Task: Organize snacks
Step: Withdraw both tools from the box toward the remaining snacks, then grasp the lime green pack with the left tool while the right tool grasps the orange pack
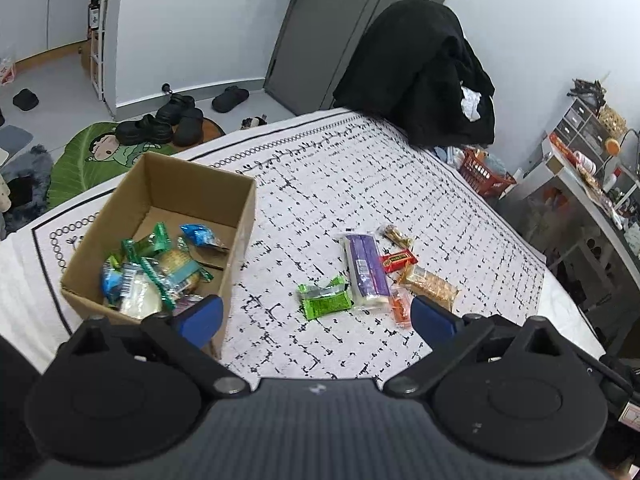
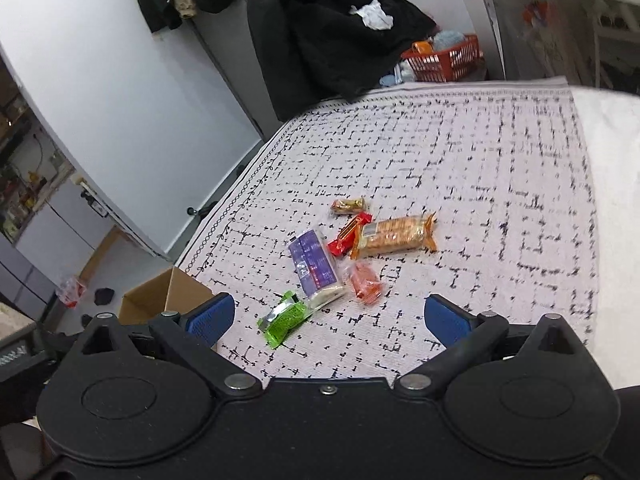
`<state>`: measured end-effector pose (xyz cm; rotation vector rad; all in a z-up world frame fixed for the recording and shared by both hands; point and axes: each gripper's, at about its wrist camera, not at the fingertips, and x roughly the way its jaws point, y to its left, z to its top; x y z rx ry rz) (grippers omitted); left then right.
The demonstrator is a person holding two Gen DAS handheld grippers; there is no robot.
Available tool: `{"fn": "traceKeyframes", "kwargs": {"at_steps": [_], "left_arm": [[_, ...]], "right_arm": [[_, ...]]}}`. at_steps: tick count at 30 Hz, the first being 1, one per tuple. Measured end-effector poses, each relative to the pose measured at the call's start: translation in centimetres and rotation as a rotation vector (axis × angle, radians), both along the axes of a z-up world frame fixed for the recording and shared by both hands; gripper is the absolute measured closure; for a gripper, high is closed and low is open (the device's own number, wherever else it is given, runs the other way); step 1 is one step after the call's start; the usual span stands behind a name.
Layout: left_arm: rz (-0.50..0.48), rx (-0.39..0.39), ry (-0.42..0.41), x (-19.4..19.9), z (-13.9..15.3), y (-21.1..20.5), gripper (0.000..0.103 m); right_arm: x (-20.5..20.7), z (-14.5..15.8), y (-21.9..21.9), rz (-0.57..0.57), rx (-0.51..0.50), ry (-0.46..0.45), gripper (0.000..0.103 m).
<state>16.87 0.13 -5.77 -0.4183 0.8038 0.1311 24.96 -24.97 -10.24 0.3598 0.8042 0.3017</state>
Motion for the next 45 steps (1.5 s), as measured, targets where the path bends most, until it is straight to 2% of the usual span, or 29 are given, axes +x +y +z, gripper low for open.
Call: {"fn": "traceKeyframes", "kwargs": {"at_steps": [2, 6, 15, 26, 33, 45], "left_arm": [[-0.004, 0.004, 0.005, 0.6, -0.5, -0.5, 0.003], [-0.013, 0.012, 0.022, 2.0, -1.5, -1.2, 0.006], [-0.023, 0.035, 0.088, 5.0, -4.4, -2.7, 0.018], [-0.018, 0.05, 0.188, 9.4, -8.9, -3.8, 0.029], [-0.004, 0.052, 0.236, 11.9, -11.6, -4.0, 0.031], [0.017, 0.063, 0.297, 15.2, -15.1, -4.3, 0.034]], "right_arm": [[0.4, -0.5, -0.1, 0.006, 0.02, 0.004, 0.002], [1.5, -1.7, -0.1, 0.009, 0.03, 0.024, 0.016], [4.2, -4.2, -0.7, 0.004, 0.086, 0.098, 0.032], [7.1, -7.0, -0.4, 0.016, 0.097, 0.165, 0.038], [8.9, -8.7, -0.1, 0.015, 0.076, 0.203, 0.043], [11.5, -10.7, 1.4, 0.048, -0.019, 0.228, 0.046]]}}
